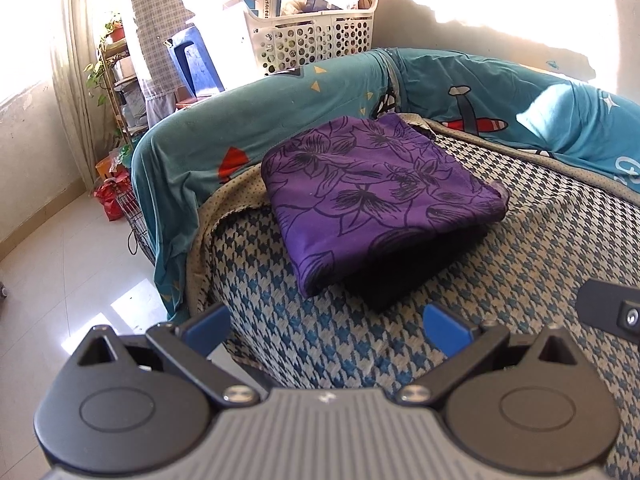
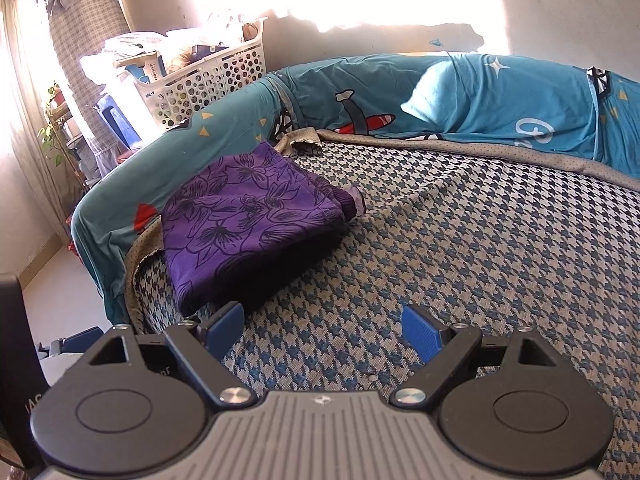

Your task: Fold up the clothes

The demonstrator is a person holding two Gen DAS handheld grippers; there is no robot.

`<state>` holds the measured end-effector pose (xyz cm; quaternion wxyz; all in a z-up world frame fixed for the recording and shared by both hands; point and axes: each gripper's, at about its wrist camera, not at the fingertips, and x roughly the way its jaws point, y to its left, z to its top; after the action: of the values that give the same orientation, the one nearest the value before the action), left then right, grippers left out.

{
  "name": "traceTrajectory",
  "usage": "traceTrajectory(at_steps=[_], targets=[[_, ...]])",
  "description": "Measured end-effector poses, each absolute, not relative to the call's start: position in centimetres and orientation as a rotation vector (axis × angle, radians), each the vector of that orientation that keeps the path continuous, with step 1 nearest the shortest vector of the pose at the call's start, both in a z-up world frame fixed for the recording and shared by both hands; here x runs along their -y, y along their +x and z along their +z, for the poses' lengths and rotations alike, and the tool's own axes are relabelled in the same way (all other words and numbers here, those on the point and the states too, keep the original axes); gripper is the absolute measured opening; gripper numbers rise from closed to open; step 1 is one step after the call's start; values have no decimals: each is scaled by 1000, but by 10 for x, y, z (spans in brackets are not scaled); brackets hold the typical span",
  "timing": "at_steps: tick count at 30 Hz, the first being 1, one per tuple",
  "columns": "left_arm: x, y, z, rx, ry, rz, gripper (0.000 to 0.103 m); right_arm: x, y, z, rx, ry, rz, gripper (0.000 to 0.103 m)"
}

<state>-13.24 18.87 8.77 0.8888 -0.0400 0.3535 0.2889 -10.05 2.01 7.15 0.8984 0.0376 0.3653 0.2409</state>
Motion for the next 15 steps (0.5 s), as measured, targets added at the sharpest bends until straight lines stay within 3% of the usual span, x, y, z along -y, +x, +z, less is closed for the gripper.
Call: traceTrajectory(at_steps=[15], targets=[[-191, -136, 87, -738, -161, 600, 103, -23, -111, 82, -733, 59, 513, 88]])
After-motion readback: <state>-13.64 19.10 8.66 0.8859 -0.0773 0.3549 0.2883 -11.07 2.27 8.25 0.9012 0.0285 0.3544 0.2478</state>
